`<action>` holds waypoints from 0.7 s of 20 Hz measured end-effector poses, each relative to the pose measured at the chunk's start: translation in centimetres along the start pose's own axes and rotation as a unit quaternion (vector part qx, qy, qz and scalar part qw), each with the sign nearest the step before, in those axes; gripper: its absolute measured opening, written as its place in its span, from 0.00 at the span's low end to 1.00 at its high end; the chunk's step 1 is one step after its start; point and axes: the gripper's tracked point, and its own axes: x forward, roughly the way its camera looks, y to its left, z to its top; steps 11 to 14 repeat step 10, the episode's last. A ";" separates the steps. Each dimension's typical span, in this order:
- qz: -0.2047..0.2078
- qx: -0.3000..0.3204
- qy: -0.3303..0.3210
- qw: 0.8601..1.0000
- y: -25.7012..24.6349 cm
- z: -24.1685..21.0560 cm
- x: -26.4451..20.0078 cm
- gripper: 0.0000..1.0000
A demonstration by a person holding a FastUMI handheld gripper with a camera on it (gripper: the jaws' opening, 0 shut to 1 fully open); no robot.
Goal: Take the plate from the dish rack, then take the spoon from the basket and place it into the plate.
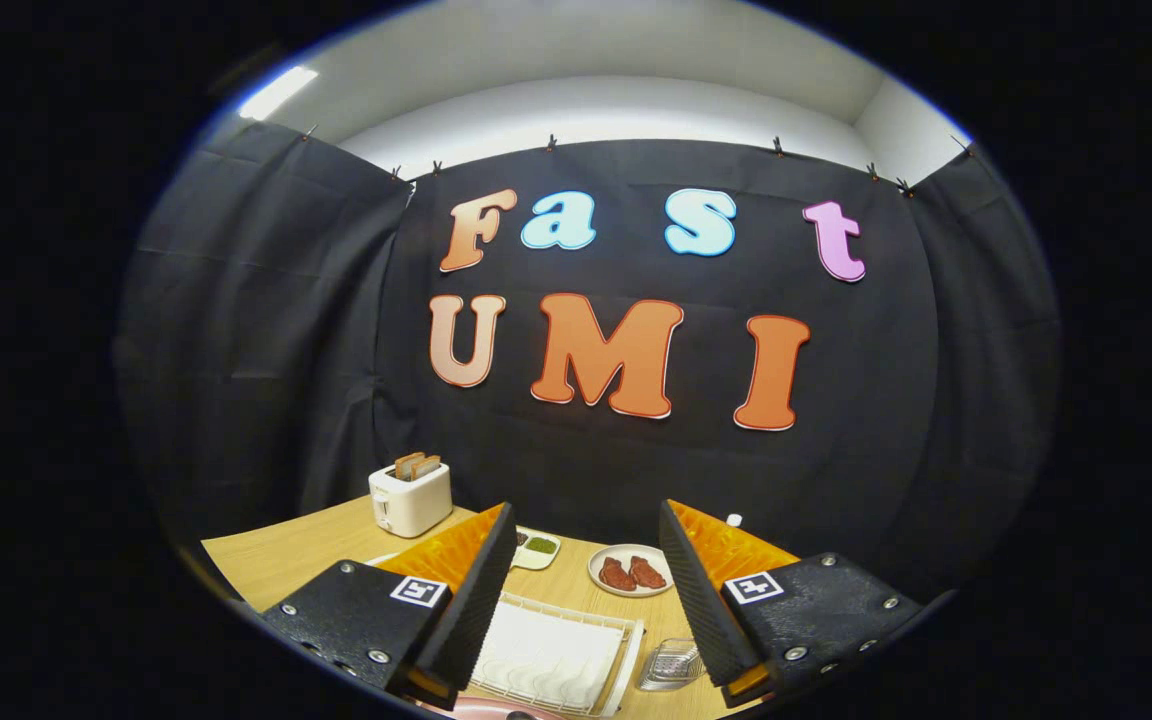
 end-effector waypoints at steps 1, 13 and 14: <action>0.002 -0.003 -0.002 1.000 0.3 0.1 0.2 0.86; 0.024 -0.016 -0.007 1.000 2.4 0.3 0.9 0.89; 0.024 -0.016 -0.007 1.000 2.4 0.3 0.9 0.89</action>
